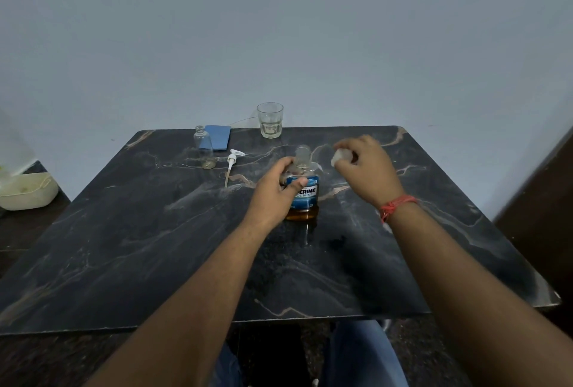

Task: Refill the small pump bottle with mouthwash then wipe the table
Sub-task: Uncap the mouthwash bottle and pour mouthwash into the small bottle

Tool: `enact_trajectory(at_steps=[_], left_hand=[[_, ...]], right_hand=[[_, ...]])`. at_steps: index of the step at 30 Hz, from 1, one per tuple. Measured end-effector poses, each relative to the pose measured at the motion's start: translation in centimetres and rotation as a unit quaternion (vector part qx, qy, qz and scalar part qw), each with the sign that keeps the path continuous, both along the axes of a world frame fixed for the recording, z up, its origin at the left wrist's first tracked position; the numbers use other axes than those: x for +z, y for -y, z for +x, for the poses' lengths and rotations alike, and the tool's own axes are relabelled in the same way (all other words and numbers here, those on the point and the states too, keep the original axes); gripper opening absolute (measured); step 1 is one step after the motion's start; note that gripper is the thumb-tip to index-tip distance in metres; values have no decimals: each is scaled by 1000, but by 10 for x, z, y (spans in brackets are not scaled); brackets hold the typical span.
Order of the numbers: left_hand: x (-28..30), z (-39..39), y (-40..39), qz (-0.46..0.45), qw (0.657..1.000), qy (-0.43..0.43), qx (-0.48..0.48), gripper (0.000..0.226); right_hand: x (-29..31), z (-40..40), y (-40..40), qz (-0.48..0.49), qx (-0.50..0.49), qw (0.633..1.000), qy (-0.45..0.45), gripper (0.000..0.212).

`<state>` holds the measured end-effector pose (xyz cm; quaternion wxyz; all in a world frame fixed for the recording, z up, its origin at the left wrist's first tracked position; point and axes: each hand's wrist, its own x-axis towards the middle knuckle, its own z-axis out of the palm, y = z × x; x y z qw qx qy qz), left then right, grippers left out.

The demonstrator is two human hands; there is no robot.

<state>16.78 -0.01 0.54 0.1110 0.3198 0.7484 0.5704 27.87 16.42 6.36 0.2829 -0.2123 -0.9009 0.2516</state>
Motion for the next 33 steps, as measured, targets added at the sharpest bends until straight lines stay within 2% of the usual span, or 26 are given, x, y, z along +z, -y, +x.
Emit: enact_trajectory(at_steps=[5, 8, 33], left_hand=[[0, -1, -1, 3, 1000, 2, -2, 56], [0, -1, -1, -5, 1000, 4, -1, 57], [10, 18, -46, 21, 998, 34, -37, 50]], right_hand=[[-54, 22, -13, 19, -30, 990, 134, 32], [-72, 32, -18, 39, -59, 983, 171, 29], [-82, 41, -32, 24, -66, 983, 169, 30]])
